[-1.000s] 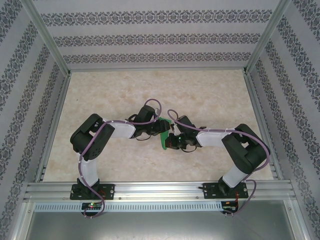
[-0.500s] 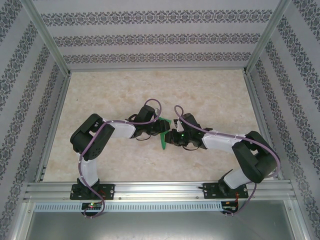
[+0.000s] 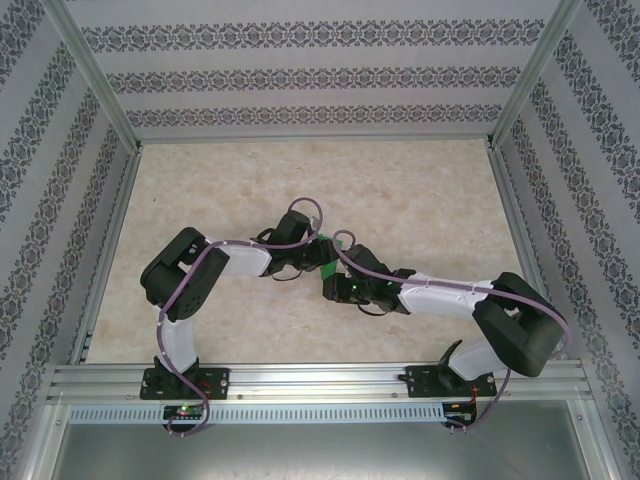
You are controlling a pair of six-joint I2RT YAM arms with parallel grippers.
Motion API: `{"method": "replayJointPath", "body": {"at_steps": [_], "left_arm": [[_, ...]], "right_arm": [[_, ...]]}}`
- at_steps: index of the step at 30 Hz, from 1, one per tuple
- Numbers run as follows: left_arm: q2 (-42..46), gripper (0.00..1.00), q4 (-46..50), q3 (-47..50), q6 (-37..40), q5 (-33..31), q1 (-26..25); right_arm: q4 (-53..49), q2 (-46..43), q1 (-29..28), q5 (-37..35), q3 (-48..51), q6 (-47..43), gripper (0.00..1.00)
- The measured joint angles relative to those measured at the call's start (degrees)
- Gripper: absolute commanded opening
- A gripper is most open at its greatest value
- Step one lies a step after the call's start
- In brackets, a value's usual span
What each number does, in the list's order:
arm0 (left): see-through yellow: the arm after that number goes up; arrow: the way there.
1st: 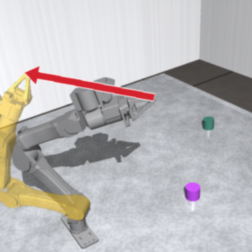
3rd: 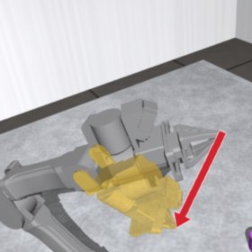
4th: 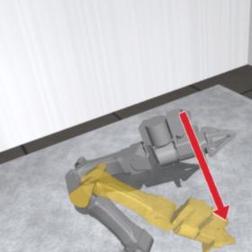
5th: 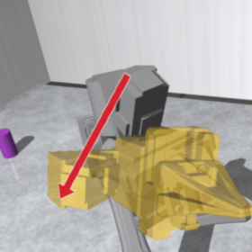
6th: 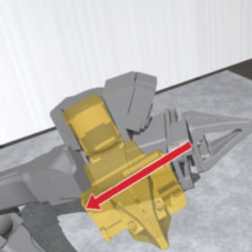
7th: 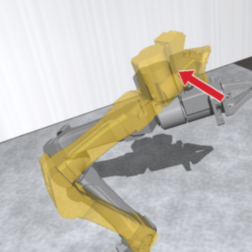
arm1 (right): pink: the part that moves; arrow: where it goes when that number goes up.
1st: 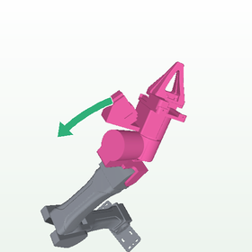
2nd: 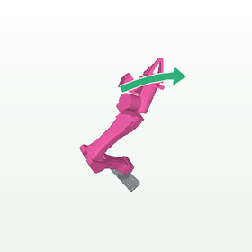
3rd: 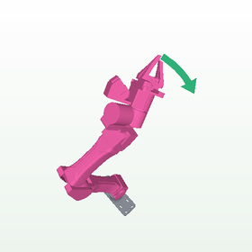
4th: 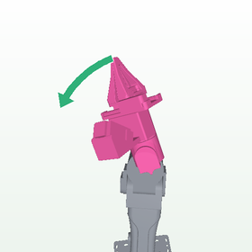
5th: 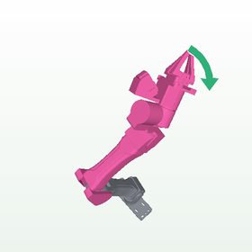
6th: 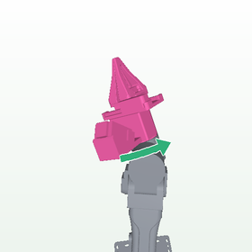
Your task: Fold a paper plane with a square sheet of paper (pick it up from the middle)
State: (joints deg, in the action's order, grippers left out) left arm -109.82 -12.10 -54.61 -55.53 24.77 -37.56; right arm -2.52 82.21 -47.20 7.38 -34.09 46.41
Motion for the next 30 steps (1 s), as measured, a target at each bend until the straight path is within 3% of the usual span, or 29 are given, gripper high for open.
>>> {"method": "replayJointPath", "body": {"at_steps": [17,30], "left_arm": [[0.0,0.46,0.1,0.0,-0.2,0.0,0.0],[0.0,0.46,0.1,0.0,-0.2,0.0,0.0]], "right_arm": [[-1.5,6.4,-7.7,-14.4,-4.1,-2.5,0.36],[-9.0,9.9,-11.0,-21.4,-8.7,-5.0,0.27]]}}
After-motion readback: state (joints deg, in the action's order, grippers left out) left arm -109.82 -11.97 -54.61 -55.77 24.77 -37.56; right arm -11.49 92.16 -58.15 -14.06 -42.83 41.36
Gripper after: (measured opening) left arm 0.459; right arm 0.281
